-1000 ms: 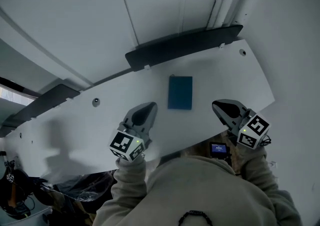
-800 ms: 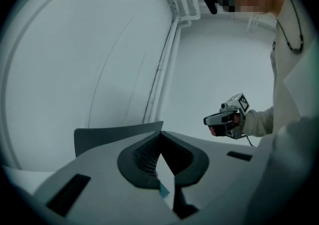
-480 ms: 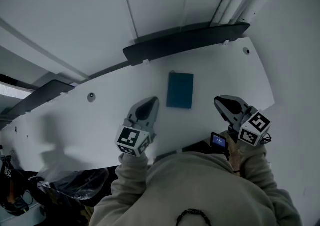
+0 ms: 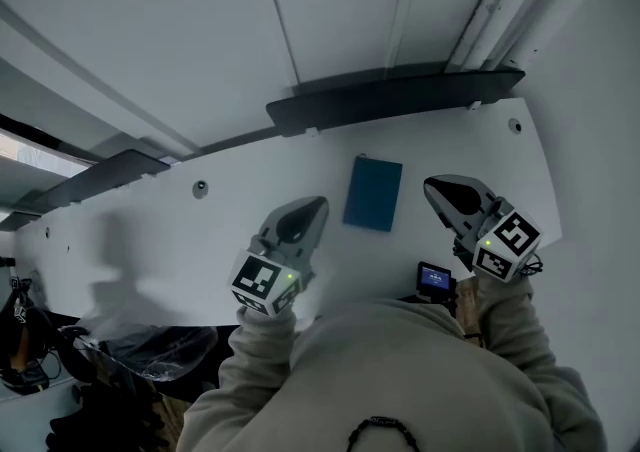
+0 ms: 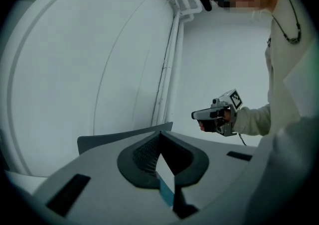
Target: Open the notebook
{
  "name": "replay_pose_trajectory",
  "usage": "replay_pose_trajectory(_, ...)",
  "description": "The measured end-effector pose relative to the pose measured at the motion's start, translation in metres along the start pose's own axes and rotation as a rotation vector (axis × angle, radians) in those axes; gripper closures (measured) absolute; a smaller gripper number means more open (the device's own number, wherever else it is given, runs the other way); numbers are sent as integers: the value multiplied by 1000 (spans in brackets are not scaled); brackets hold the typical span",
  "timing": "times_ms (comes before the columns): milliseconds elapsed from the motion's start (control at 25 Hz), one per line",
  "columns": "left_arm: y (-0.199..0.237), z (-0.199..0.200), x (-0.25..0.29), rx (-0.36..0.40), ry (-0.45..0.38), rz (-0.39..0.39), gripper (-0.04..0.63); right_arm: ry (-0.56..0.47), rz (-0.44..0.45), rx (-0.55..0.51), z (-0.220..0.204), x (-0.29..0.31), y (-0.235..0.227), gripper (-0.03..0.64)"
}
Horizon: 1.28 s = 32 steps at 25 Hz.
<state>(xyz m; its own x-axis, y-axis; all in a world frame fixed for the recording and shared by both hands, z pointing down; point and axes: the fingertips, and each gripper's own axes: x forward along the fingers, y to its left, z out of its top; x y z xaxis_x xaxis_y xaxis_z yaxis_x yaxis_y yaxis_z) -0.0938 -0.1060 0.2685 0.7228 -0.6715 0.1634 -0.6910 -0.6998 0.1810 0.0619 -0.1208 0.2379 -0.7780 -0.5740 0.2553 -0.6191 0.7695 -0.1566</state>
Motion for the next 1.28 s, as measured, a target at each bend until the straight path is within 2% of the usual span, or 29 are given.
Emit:
replay_pose_trajectory(320, 2, 21, 8, -5, -43, 38, 597, 9, 62, 14, -6, 13, 1, 597)
replay_pose_trajectory(440, 1, 21, 12, 17, -27, 35, 597, 15, 83, -2, -7, 20, 5, 597)
replay_pose_trajectory(640, 2, 10, 14, 42, -3, 74, 597, 30, 94, 11, -16, 25, 2, 597)
replay_pose_trajectory(1040, -5, -9, 28, 96, 61, 40, 597, 66, 61, 28, -35, 27, -16, 596)
replay_pose_trajectory(1280, 2, -20, 29, 35, 74, 47, 597, 76, 50, 91, -50, 34, -25, 596)
